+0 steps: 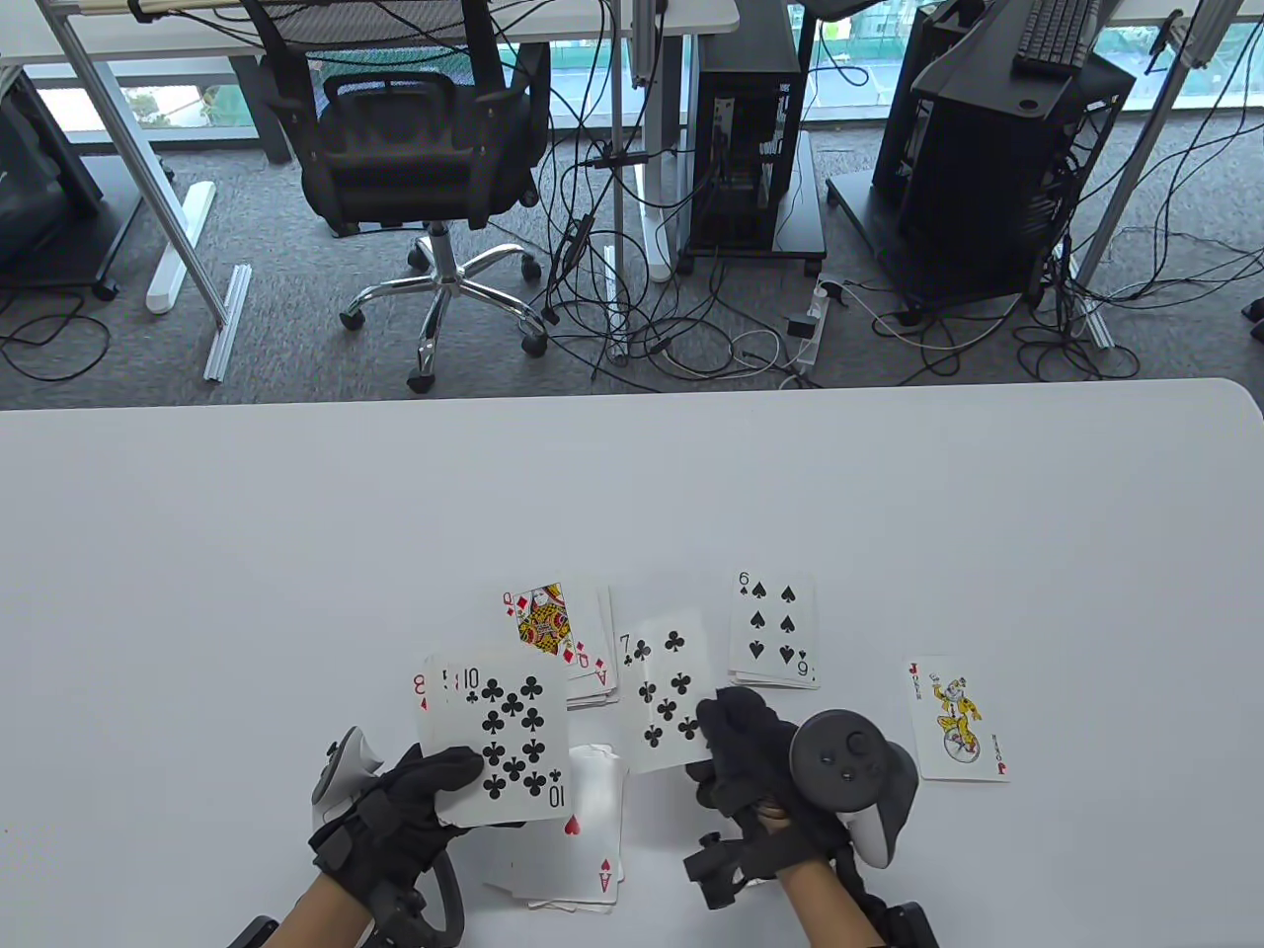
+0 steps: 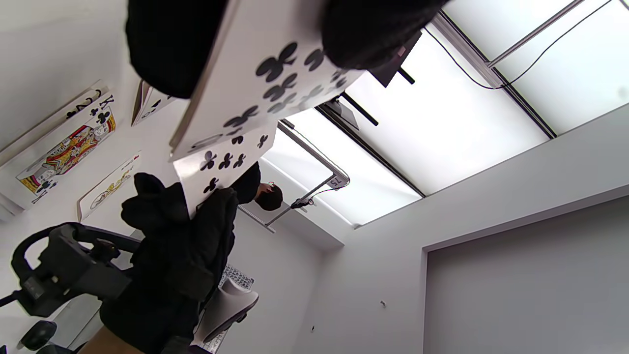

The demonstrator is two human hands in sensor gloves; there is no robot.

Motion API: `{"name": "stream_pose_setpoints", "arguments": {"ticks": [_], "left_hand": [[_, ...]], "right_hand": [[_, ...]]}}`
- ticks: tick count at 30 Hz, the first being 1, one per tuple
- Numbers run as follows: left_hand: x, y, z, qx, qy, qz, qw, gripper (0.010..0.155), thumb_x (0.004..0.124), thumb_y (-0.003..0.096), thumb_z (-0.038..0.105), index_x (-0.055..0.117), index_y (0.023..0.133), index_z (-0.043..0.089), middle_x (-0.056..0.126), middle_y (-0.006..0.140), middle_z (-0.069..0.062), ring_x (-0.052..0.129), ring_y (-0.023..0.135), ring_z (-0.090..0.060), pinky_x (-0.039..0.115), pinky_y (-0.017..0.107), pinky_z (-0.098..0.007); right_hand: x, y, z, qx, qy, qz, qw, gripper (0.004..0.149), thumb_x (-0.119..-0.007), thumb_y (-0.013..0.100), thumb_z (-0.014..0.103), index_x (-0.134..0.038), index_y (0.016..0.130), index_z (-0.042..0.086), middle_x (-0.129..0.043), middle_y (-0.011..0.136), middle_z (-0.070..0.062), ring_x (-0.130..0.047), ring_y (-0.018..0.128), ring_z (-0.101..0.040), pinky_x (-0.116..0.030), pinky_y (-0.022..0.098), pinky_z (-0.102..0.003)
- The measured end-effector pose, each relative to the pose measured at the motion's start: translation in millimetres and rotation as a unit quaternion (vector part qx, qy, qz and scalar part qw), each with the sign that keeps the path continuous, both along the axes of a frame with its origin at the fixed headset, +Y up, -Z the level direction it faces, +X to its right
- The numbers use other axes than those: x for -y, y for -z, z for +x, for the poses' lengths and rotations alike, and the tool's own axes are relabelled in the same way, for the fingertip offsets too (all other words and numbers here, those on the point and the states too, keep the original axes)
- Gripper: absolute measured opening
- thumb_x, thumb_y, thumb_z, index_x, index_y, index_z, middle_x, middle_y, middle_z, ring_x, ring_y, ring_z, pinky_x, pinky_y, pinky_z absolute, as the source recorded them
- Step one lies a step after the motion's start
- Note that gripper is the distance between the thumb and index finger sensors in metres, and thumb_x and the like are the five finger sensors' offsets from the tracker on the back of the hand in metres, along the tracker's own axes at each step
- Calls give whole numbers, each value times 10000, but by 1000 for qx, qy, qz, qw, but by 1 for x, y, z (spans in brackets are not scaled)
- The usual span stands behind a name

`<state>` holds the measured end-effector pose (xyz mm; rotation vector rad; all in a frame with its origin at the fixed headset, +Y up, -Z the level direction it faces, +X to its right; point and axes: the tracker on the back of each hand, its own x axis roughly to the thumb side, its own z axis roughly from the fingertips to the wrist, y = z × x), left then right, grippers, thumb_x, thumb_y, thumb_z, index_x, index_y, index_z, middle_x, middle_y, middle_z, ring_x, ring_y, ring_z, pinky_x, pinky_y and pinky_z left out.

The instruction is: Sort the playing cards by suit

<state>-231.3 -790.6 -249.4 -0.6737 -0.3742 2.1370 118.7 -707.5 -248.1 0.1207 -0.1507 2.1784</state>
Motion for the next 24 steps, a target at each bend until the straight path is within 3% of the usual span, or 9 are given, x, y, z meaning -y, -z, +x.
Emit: {"name": "stream_pose_setpoints", "arguments": {"ticks": [7, 10, 14, 18, 21, 24], "left_hand": [[1, -1, 0, -1, 4, -8, 1000, 559, 700, 614, 317, 425, 1087, 202, 609, 1100, -77, 785, 931, -331, 800, 588, -435], [1, -1, 0, -1, 6, -10, 1000, 559, 699, 614, 318, 426, 1087, 202, 610, 1099, -77, 785, 931, -331, 800, 589, -434], [0, -2, 0, -3, 6, -10, 1000, 559, 699, 613, 320, 427, 1087, 201, 610, 1099, -77, 786, 930, -330, 802, 587, -432], [0, -1, -1, -5, 5, -10, 1000, 559, 698, 614, 319, 426, 1087, 200, 610, 1099, -78, 786, 930, -330, 801, 588, -433], [0, -1, -1, -6, 5, -10, 1000, 558, 698, 614, 321, 426, 1087, 201, 610, 1099, -77, 786, 931, -330, 801, 588, -433], [0, -1, -1, -4, 4, -10, 1000, 559, 699, 613, 319, 428, 1087, 198, 609, 1099, -78, 785, 931, -331, 801, 587, -434]], "right_hand": [[36, -11, 43, 6, -172, -139, 975, 408, -679, 517, 170, -740, 710, -185, -951, 339, -115, -963, 79, -232, -848, 278, -476], [48, -14, 46, 11, -258, -153, 954, 424, -687, 516, 177, -740, 711, -196, -953, 325, -116, -958, 65, -236, -847, 269, -477], [63, -15, 38, -23, -378, -178, 908, 457, -681, 525, 206, -727, 719, -205, -948, 333, -117, -958, 75, -248, -842, 281, -484], [65, -13, 26, -40, -450, -160, 878, 477, -688, 526, 233, -725, 701, -209, -937, 304, -85, -950, 57, -239, -844, 275, -481], [65, -11, 19, -61, -505, -175, 843, 494, -659, 537, 255, -721, 710, -203, -942, 305, -87, -949, 56, -233, -846, 278, -474], [62, -8, 15, -61, -525, -187, 828, 507, -659, 538, 268, -729, 733, -196, -950, 312, -101, -950, 61, -241, -843, 281, -481]]}}
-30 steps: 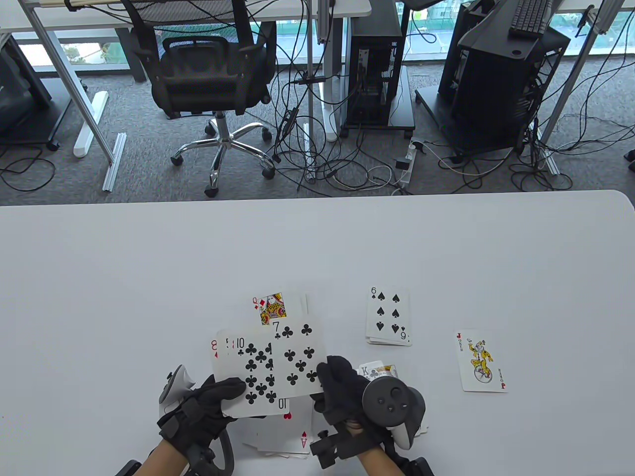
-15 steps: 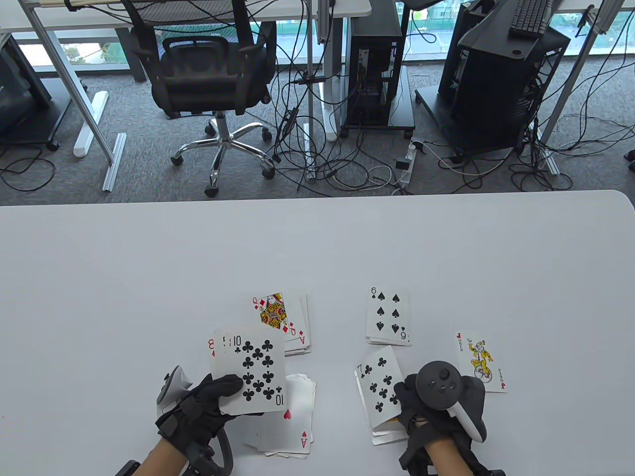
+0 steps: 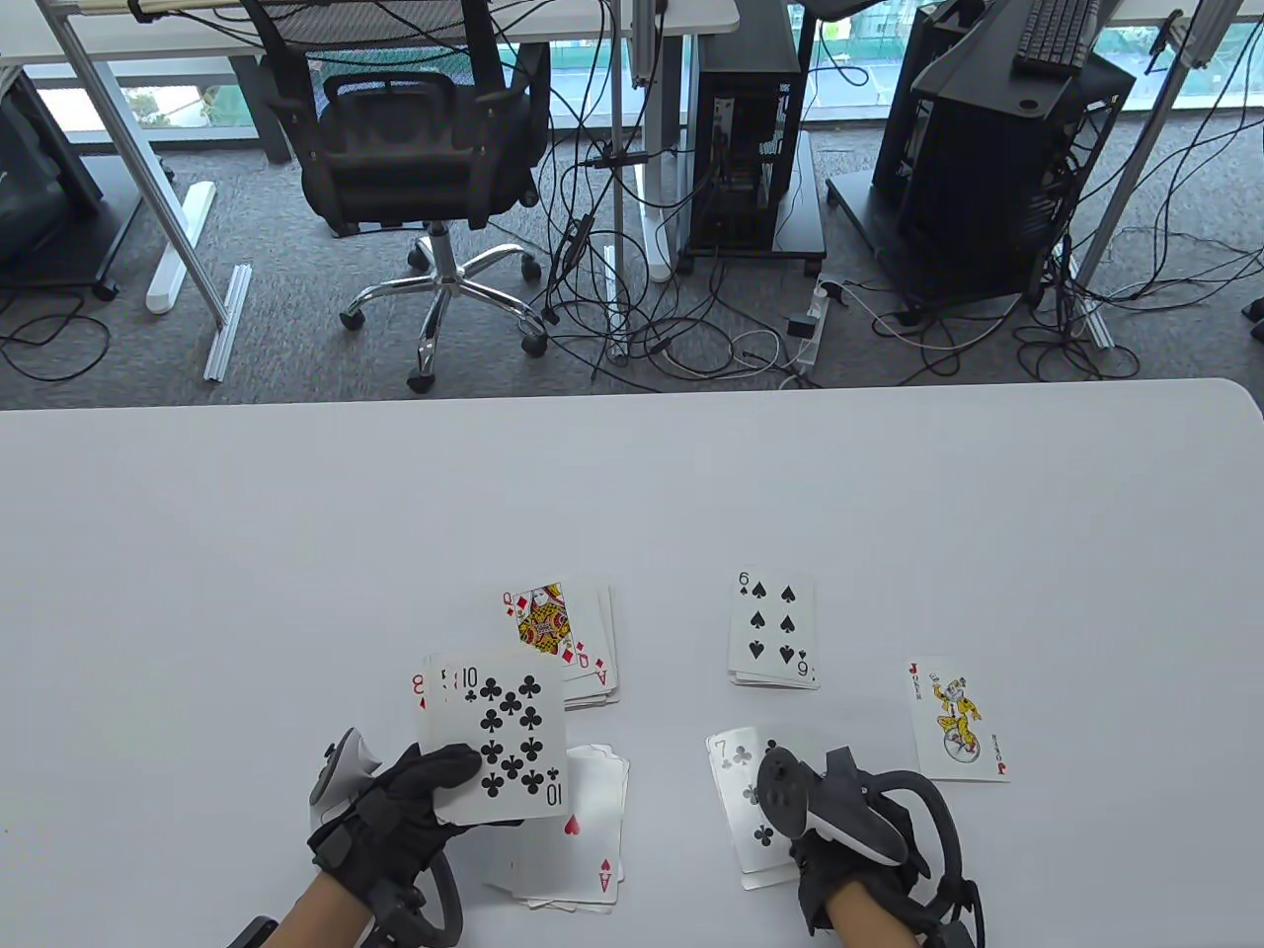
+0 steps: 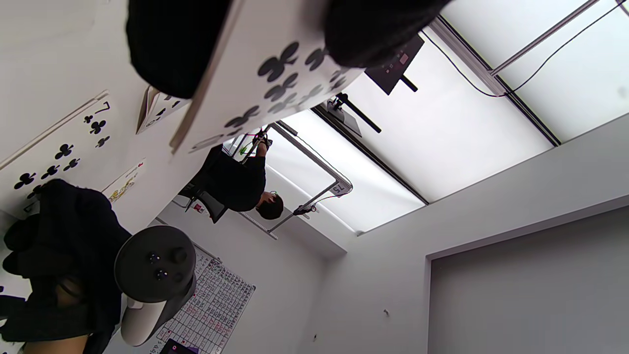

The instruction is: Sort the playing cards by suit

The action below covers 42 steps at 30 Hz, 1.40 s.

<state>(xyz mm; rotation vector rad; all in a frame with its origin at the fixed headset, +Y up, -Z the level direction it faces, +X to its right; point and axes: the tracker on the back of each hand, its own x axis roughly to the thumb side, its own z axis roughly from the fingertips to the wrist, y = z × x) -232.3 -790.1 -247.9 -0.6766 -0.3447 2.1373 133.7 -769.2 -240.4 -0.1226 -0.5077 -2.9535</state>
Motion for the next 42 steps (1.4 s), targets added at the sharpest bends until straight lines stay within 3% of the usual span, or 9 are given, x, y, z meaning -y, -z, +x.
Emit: {"name": "stream_pose_setpoints", "arguments": {"ticks": [4, 8, 14, 21, 25, 30, 34, 39, 42], "left_hand": [[0, 0, 0, 1, 0, 0, 1000, 560, 698, 614, 320, 425, 1088, 198, 608, 1100, -79, 786, 929, -334, 800, 587, -435], [0, 0, 0, 2, 2, -2, 1000, 559, 698, 614, 319, 426, 1088, 200, 607, 1100, -79, 784, 931, -333, 799, 589, -435], [0, 0, 0, 2, 4, -2, 1000, 559, 698, 614, 320, 424, 1088, 204, 602, 1103, -78, 779, 936, -333, 795, 592, -438], [1, 0, 0, 1, 6, -1, 1000, 560, 698, 614, 318, 423, 1089, 205, 600, 1104, -80, 774, 939, -335, 791, 594, -442], [0, 0, -1, -2, 3, 1, 1000, 560, 696, 615, 321, 422, 1089, 206, 598, 1106, -78, 772, 939, -337, 791, 595, -442], [-2, 1, 0, 3, 2, 9, 1000, 559, 699, 614, 320, 426, 1089, 208, 596, 1107, -81, 767, 943, -337, 787, 597, -447], [-2, 0, 1, 7, 0, 8, 1000, 558, 701, 614, 321, 430, 1088, 205, 604, 1104, -81, 776, 937, -338, 792, 592, -445], [-1, 1, 0, 6, 10, 12, 1000, 552, 701, 612, 317, 439, 1086, 211, 610, 1101, -83, 774, 938, -337, 789, 594, -447], [-1, 1, 0, 4, 2, 11, 1000, 551, 699, 614, 318, 438, 1086, 209, 612, 1100, -82, 781, 934, -335, 793, 591, -443]], "right_hand": [[-18, 6, -8, 14, -24, 7, 1000, 553, -693, 538, 306, -712, 761, -200, -948, 338, -120, -952, 87, -261, -833, 298, -493], [-47, 8, -33, -48, 23, 116, 992, 536, -686, 537, 297, -722, 756, -190, -950, 351, -118, -958, 99, -262, -835, 306, -491], [-72, 0, -88, -136, 285, 215, 924, 549, -637, 556, 299, -706, 768, -203, -953, 402, -153, -968, 146, -299, -823, 326, -515], [-72, -5, -139, -171, 433, 203, 861, 648, -594, 575, 373, -611, 839, -218, -921, 507, -190, -968, 243, -332, -796, 375, -548], [-67, -5, -151, -147, 441, 182, 867, 794, -678, 530, 469, -501, 854, -234, -873, 559, -163, -953, 285, -301, -788, 397, -540], [-58, -2, -149, -101, 472, 183, 856, 706, -753, 486, 418, -567, 812, -179, -874, 504, -72, -958, 261, -219, -814, 382, -504], [-50, 3, -143, -45, 551, 132, 823, 541, -769, 486, 340, -680, 743, -128, -915, 412, -53, -962, 177, -196, -835, 347, -486], [-53, 7, -132, -55, 513, 156, 842, 469, -721, 511, 297, -710, 732, -118, -937, 410, -70, -977, 177, -227, -836, 345, -490], [-55, 10, -117, -34, 528, 158, 834, 438, -709, 512, 262, -717, 729, -119, -941, 407, -75, -979, 175, -233, -836, 344, -494]]}}
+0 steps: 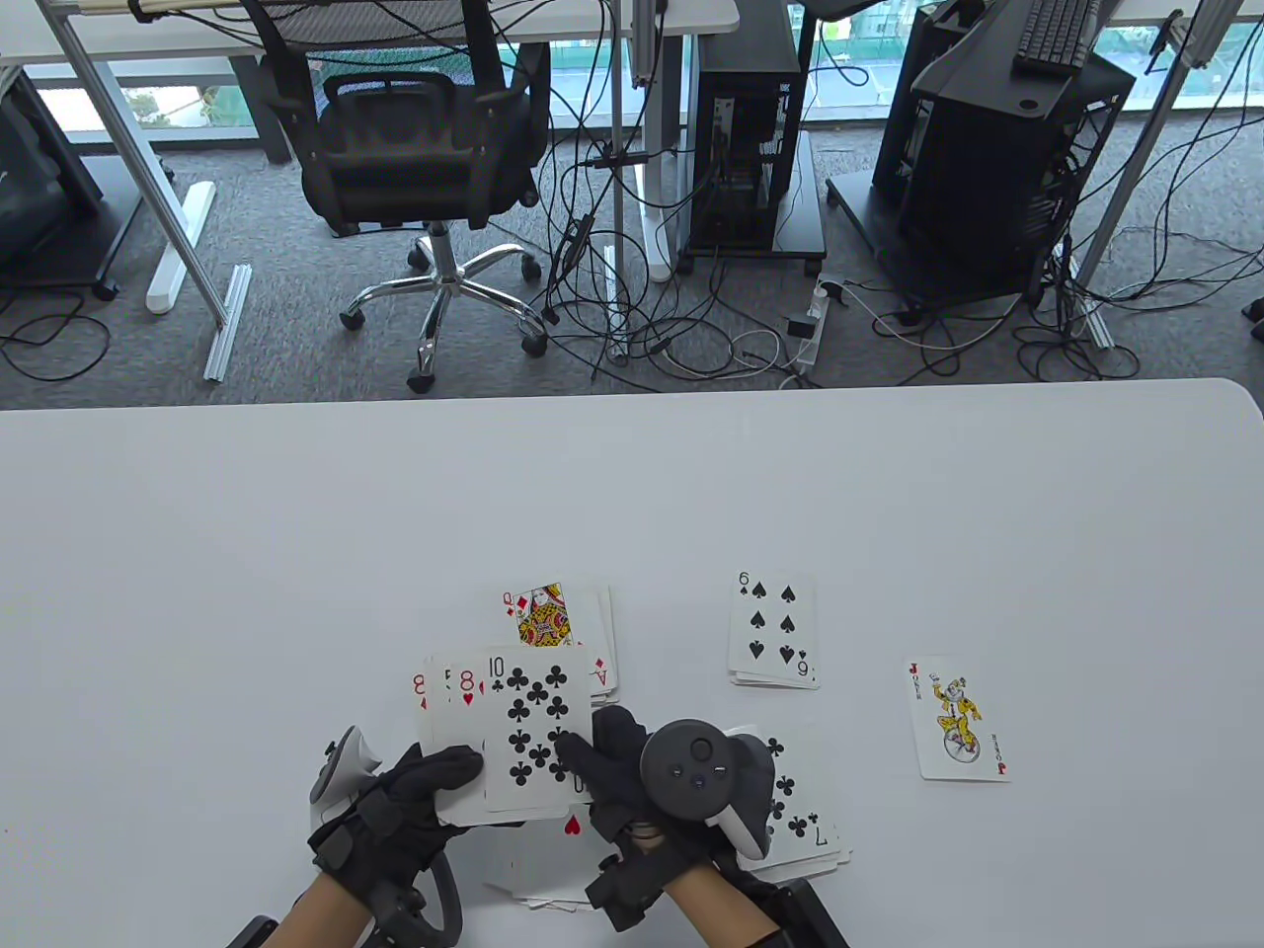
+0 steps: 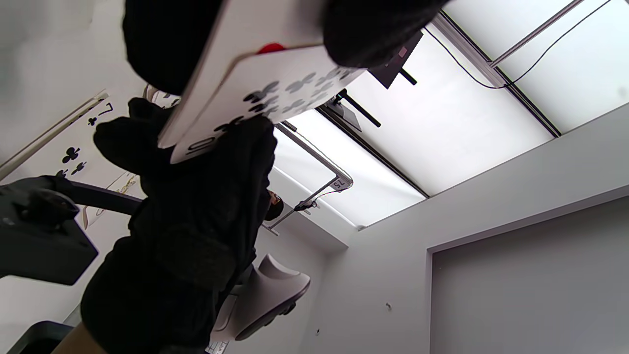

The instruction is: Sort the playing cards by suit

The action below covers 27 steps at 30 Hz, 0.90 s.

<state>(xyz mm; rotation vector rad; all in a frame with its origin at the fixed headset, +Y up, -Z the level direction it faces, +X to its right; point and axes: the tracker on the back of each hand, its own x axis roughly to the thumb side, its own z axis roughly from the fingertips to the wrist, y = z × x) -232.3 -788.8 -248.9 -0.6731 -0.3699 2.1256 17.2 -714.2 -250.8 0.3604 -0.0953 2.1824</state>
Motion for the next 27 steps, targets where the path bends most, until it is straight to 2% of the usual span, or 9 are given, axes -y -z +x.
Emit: {"name": "stream_pose_setpoints", "arguments": {"ticks": [2, 4, 6, 11, 14, 17, 22, 25, 27], "left_hand": [[0, 0, 0, 3, -3, 2, 1000, 550, 699, 613, 319, 440, 1086, 208, 616, 1099, -80, 785, 932, -333, 796, 589, -442], [0, 0, 1, 5, -5, 3, 1000, 551, 698, 614, 320, 437, 1086, 209, 616, 1099, -79, 785, 932, -333, 797, 589, -440], [1, 0, 0, 3, -5, -1, 1000, 551, 698, 614, 320, 437, 1086, 206, 615, 1099, -81, 785, 931, -332, 797, 588, -440], [0, 1, -1, -2, -8, -1, 1000, 551, 696, 616, 324, 435, 1087, 206, 613, 1100, -78, 785, 932, -332, 798, 589, -437], [1, 1, -2, -7, -9, -2, 1000, 552, 694, 617, 327, 431, 1088, 206, 610, 1101, -80, 785, 932, -330, 798, 589, -436], [1, 2, -4, -12, -10, -4, 1000, 552, 692, 618, 328, 429, 1088, 207, 609, 1102, -80, 783, 934, -331, 798, 590, -435], [3, 3, -7, -22, -10, -10, 1000, 554, 689, 620, 331, 424, 1090, 206, 605, 1103, -80, 780, 935, -329, 798, 591, -434], [3, 3, -8, -24, -9, -11, 1000, 554, 688, 620, 332, 423, 1090, 206, 604, 1103, -81, 779, 936, -329, 797, 592, -433], [3, 3, -8, -25, -10, -12, 1000, 553, 688, 620, 332, 422, 1089, 207, 603, 1104, -79, 780, 936, -328, 797, 593, -432]], "right_hand": [[-1, 3, 11, -7, 37, -10, 999, 414, -710, 509, 237, -730, 724, -117, -945, 398, -80, -978, 170, -238, -834, 345, -499], [-2, 4, 25, 13, 64, -31, 997, 401, -709, 508, 222, -737, 720, -117, -946, 392, -81, -977, 164, -237, -834, 342, -499], [-4, 7, 45, 24, 81, -30, 996, 394, -709, 506, 215, -744, 717, -116, -947, 385, -81, -976, 157, -233, -835, 341, -498], [-5, 11, 92, 55, 68, -59, 994, 392, -714, 502, 199, -753, 706, -134, -951, 370, -95, -971, 141, -246, -830, 330, -511], [1, 8, 119, 54, -17, -111, 992, 400, -714, 503, 194, -749, 701, -152, -949, 367, -103, -968, 133, -249, -829, 322, -514], [10, 3, 134, 57, -118, -134, 982, 406, -721, 500, 193, -752, 697, -160, -950, 357, -106, -965, 122, -249, -829, 315, -515], [25, -2, 141, 56, -305, -133, 941, 425, -732, 498, 200, -750, 700, -174, -951, 359, -122, -964, 125, -267, -820, 324, -529], [32, -1, 139, 49, -375, -124, 918, 443, -726, 502, 211, -742, 711, -179, -950, 374, -131, -966, 141, -279, -814, 335, -535], [37, 0, 137, 44, -393, -131, 909, 451, -721, 504, 215, -737, 716, -183, -950, 382, -134, -966, 149, -283, -812, 340, -536]]}}
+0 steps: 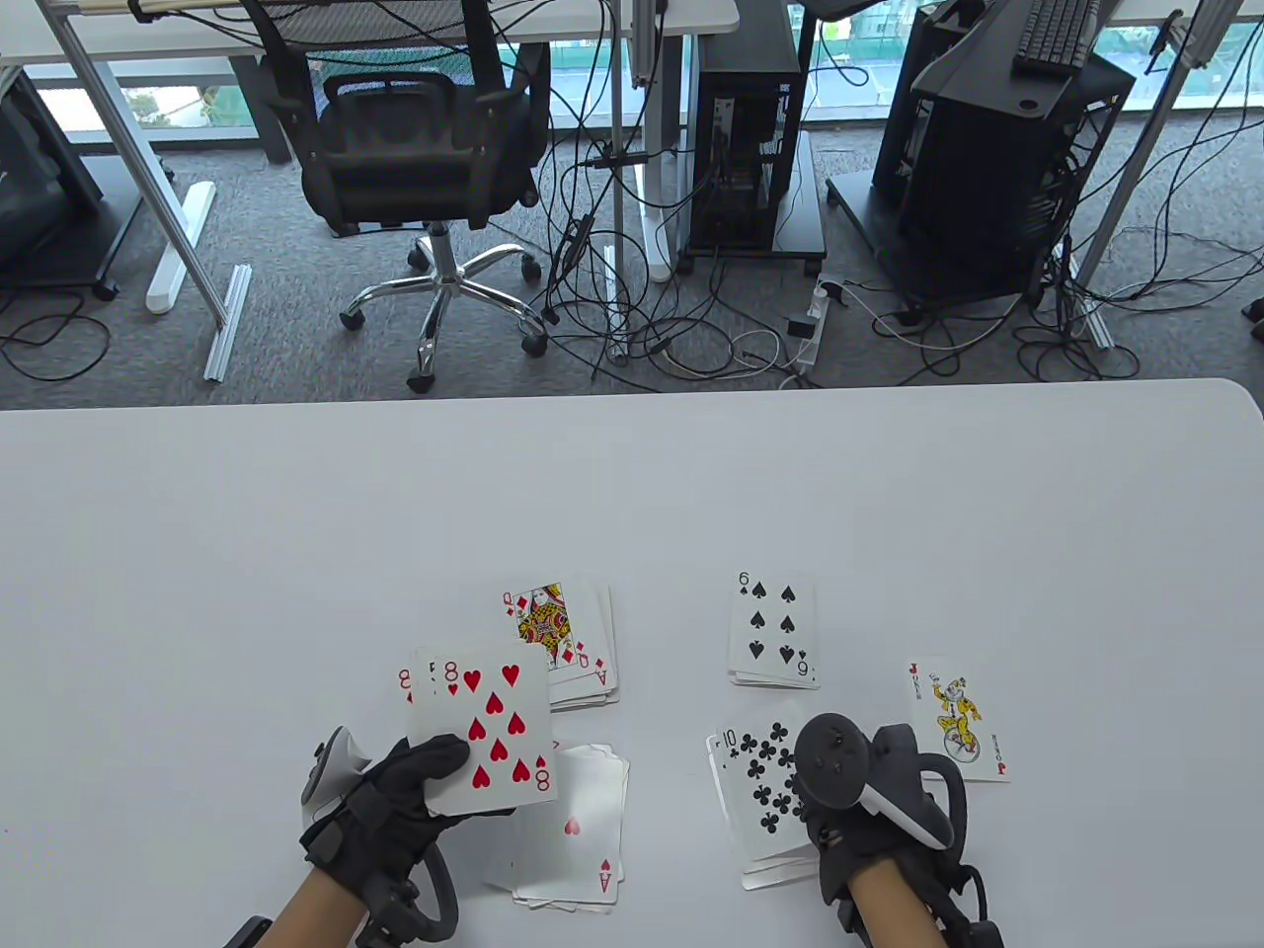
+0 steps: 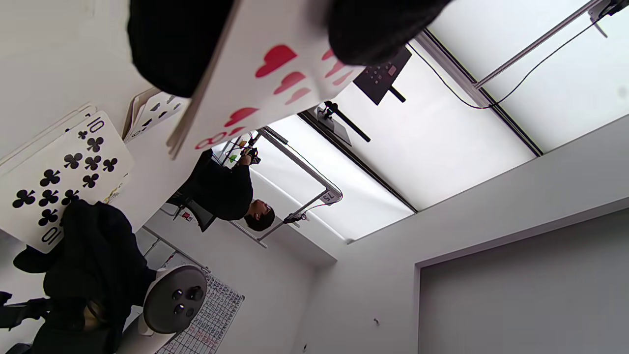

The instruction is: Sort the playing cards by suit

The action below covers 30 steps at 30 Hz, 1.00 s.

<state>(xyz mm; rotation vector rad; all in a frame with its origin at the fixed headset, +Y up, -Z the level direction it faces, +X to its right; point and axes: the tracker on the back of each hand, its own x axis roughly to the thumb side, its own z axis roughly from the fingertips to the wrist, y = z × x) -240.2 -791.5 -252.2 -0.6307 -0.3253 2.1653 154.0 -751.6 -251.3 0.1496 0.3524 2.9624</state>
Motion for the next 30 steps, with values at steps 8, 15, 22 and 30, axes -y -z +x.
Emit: {"name": "stream_pose_setpoints", "arguments": {"ticks": [8, 15, 22, 30], "left_hand": [[-2, 1, -2, -9, -3, -1, 1000, 555, 686, 622, 333, 419, 1091, 204, 599, 1106, -81, 777, 938, -330, 795, 594, -433], [-2, 0, -3, -7, -1, -3, 1000, 555, 687, 621, 332, 420, 1091, 204, 601, 1105, -79, 777, 938, -330, 795, 594, -435], [-3, 0, -2, -4, 0, -4, 1000, 555, 688, 621, 328, 419, 1091, 205, 598, 1106, -81, 773, 940, -334, 792, 596, -439], [-4, 0, -2, 0, 1, -1, 1000, 555, 691, 620, 326, 422, 1091, 206, 597, 1108, -80, 771, 941, -336, 789, 597, -443]], "right_hand": [[17, 1, -3, 5, -31, -25, 999, 495, -723, 509, 222, -688, 779, -191, -920, 433, -141, -962, 209, -328, -784, 373, -567], [-12, 5, -23, -2, -31, 31, 999, 540, -731, 513, 257, -687, 785, -207, -932, 451, -175, -965, 211, -337, -787, 368, -563], [-44, 5, -88, -103, 174, 122, 972, 541, -656, 549, 279, -689, 788, -205, -936, 462, -184, -968, 221, -342, -790, 369, -563], [-50, 5, -154, -154, 324, 148, 922, 662, -653, 556, 380, -631, 821, -227, -915, 517, -200, -964, 270, -351, -778, 390, -574]]}}
